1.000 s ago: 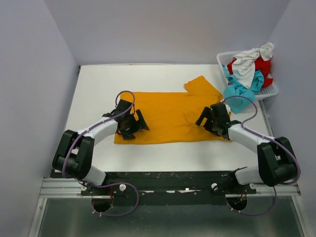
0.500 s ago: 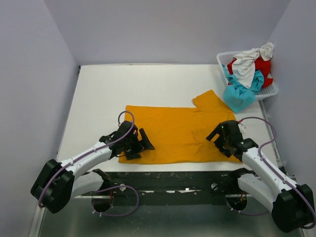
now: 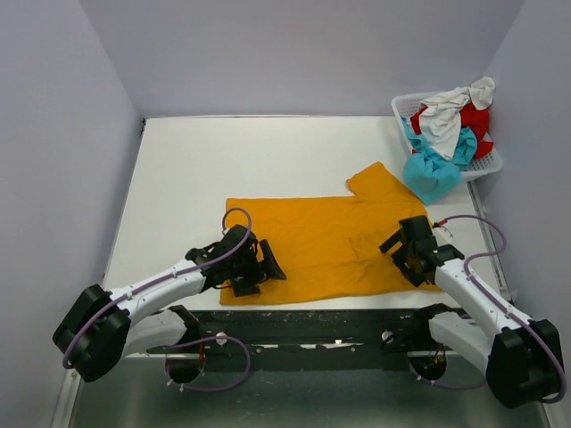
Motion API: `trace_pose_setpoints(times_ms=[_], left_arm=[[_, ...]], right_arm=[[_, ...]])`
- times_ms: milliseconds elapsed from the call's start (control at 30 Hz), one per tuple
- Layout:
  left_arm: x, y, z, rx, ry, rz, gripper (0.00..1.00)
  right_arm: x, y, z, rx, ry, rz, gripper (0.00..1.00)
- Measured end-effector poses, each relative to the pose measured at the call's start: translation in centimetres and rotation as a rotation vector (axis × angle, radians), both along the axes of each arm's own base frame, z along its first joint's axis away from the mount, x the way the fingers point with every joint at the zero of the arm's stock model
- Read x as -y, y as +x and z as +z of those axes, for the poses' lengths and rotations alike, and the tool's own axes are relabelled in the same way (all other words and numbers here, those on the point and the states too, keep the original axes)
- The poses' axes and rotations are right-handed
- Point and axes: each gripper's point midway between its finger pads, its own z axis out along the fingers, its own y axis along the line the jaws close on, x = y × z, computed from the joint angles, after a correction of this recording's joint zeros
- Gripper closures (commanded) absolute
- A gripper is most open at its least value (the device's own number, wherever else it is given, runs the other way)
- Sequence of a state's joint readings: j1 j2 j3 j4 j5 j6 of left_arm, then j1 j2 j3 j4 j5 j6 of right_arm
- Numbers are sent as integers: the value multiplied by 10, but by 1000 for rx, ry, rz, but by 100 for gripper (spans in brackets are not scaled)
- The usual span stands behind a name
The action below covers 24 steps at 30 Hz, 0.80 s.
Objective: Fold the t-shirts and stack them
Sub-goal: Fold the flattened tshirt in 1/3 of the way, then grab the side of the flattened tshirt furthest away from the robot with both arms
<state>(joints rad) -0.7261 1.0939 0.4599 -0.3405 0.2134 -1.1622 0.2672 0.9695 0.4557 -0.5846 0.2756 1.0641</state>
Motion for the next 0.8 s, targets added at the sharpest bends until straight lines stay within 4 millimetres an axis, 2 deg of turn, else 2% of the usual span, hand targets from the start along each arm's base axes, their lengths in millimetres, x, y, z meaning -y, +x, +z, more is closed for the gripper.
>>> trace_pose_setpoints(times_ms=[200, 367, 433, 500, 533, 600, 667, 700, 733, 800], left_arm=[[-6, -5, 0, -18, 40, -5, 1], [-7, -2, 12, 15, 52, -22, 2], [-7, 1, 19, 34, 56, -28, 1], [-7, 9, 31, 71, 70, -29, 1], [-7, 14, 38, 91, 78, -22, 1], [-10, 30, 54, 138, 87, -7, 1], [-18, 58, 70, 194, 86, 44, 1], [-22, 68, 73, 209, 87, 64, 2], [-33, 86, 75, 222, 100, 110, 2], [-49, 114, 77, 239, 126, 164, 1]], right_arm=[[15, -7, 1, 2, -10, -76, 0], [21, -10, 1, -5, -36, -92, 0], [24, -6, 9, 12, -56, -78, 0], [24, 7, 30, 67, -81, -39, 0], [24, 13, 41, 103, -85, -26, 0], [22, 35, 77, 207, -105, 23, 0], [19, 54, 105, 295, -120, 65, 0], [17, 60, 113, 323, -124, 82, 0], [15, 66, 118, 343, -128, 104, 0], [7, 77, 120, 366, -125, 153, 0]])
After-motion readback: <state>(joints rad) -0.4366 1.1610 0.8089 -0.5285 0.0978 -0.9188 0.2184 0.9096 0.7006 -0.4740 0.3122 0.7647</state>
